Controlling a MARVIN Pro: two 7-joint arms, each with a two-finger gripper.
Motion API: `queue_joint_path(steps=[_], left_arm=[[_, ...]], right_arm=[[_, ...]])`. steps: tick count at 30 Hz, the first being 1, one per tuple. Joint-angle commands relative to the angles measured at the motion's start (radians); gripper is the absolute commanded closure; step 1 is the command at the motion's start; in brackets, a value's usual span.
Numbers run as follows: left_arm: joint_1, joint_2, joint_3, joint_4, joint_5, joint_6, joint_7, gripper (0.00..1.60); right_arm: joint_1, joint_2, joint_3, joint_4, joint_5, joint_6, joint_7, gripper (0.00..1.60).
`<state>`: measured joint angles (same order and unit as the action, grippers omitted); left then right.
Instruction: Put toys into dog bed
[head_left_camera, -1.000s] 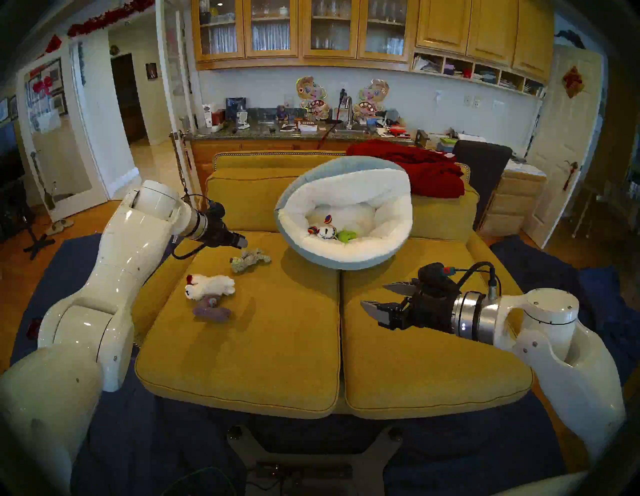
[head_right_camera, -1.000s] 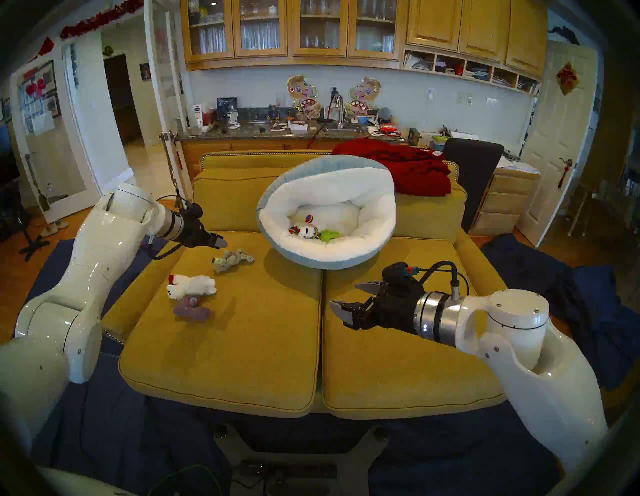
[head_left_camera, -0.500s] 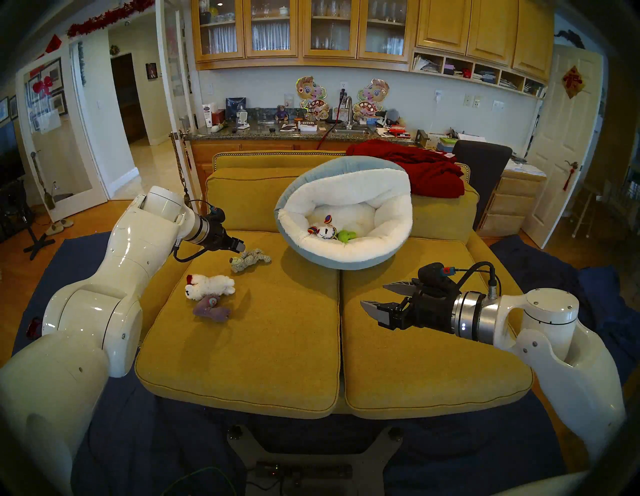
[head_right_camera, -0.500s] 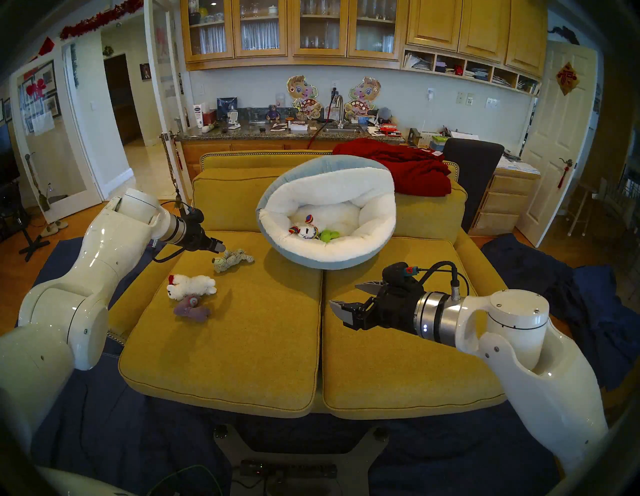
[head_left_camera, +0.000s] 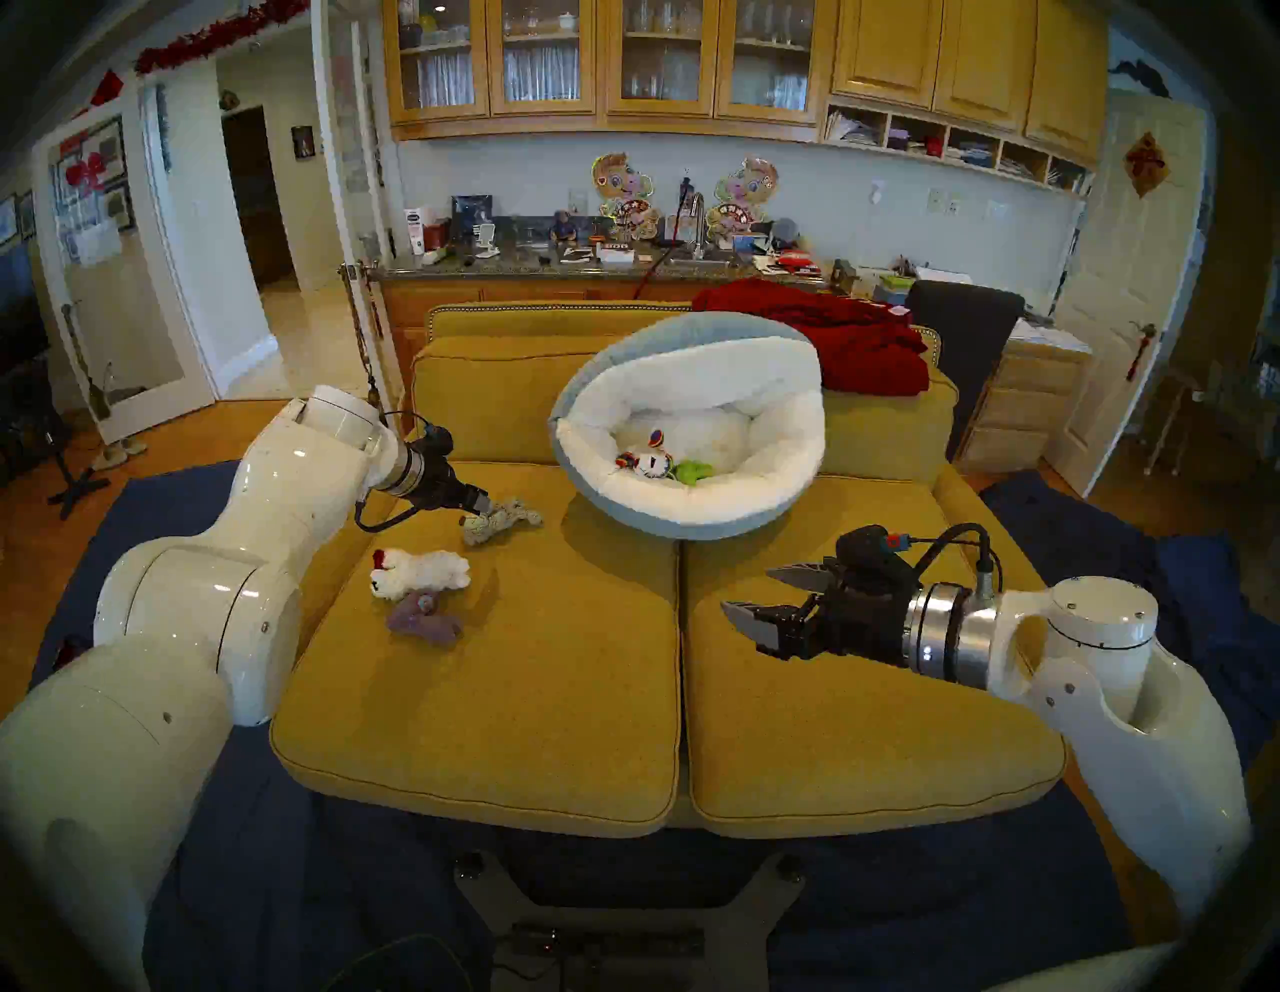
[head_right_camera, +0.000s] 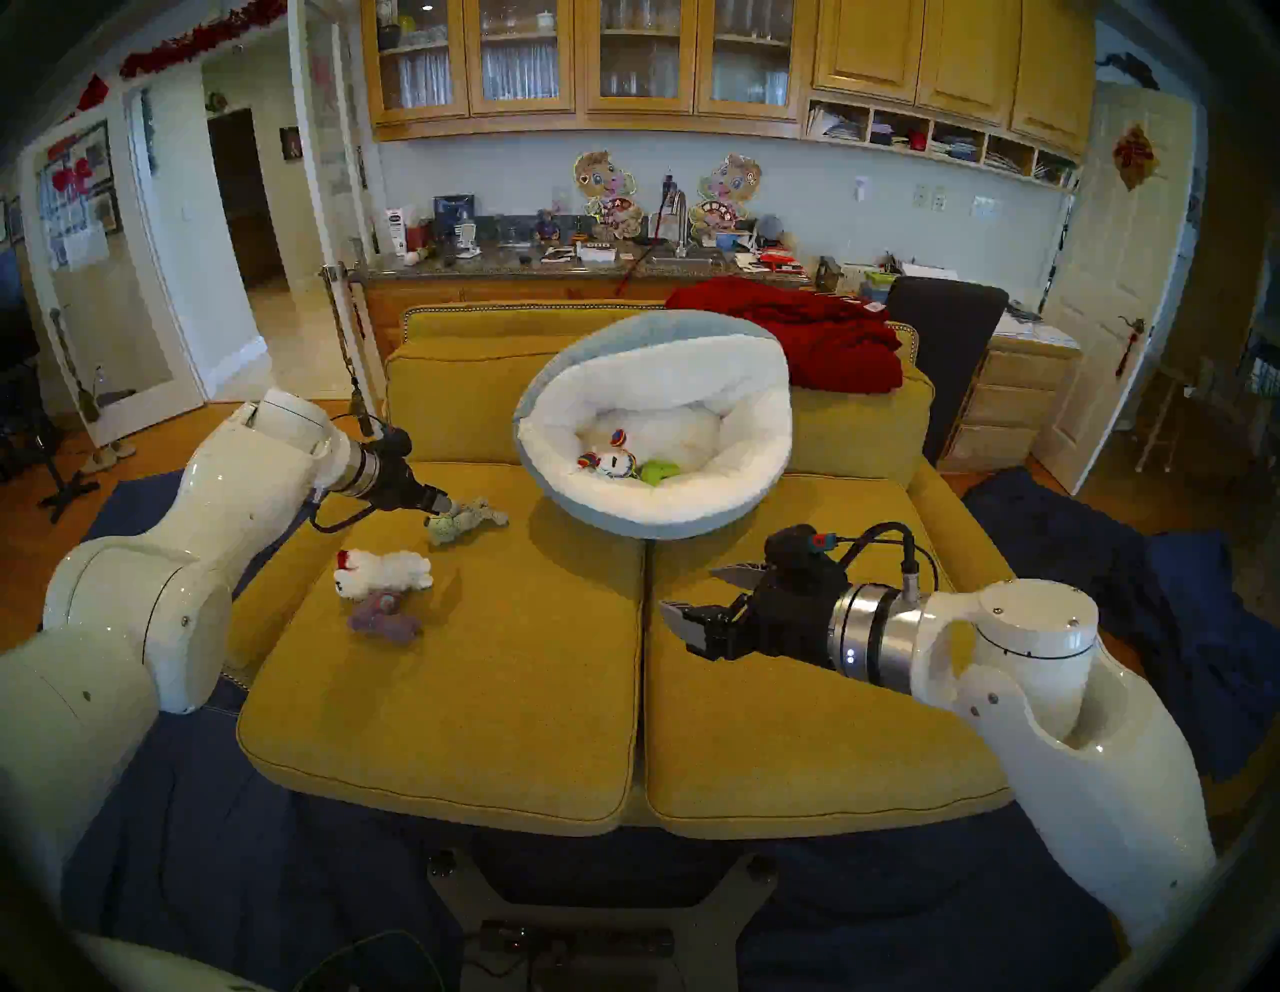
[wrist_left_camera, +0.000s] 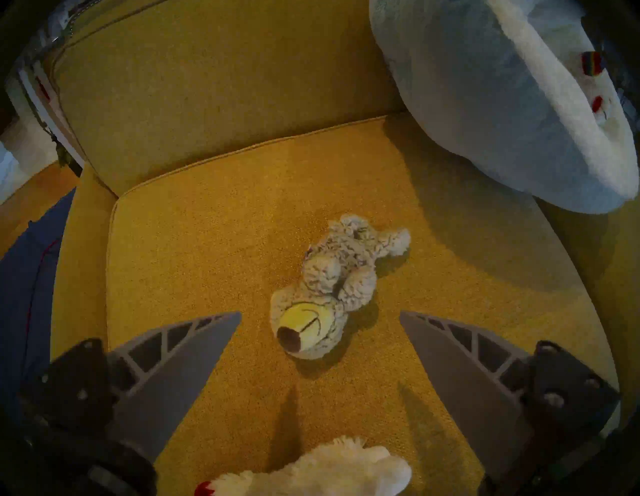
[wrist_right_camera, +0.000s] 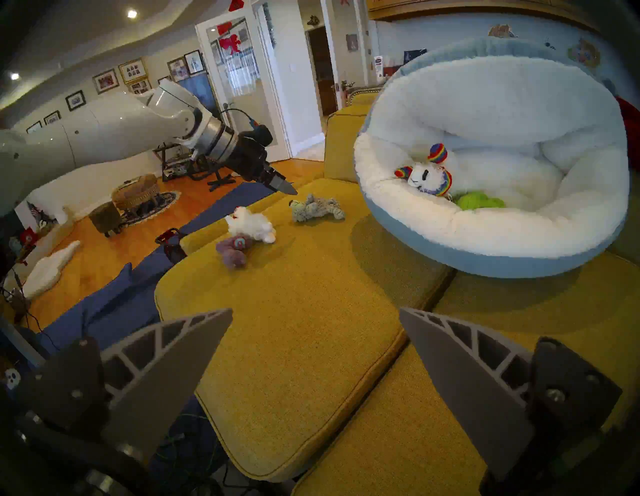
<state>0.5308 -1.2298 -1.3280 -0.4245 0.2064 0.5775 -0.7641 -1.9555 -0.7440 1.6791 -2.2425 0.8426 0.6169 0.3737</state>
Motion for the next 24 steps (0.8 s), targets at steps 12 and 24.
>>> queue_joint_path(steps=[12, 24], left_arm=[[-0.115, -0.026, -0.015, 0.111, -0.002, -0.093, 0.068, 0.00], [-0.116, -0.038, -0.027, 0.172, -0.010, -0.135, 0.111, 0.00]], right_arm=[[0.014, 0.001, 0.013, -0.019, -0.001, -0.008, 0.000, 0.00], [0.015, 0.001, 0.013, -0.018, 0.000, -0.008, 0.000, 0.00]])
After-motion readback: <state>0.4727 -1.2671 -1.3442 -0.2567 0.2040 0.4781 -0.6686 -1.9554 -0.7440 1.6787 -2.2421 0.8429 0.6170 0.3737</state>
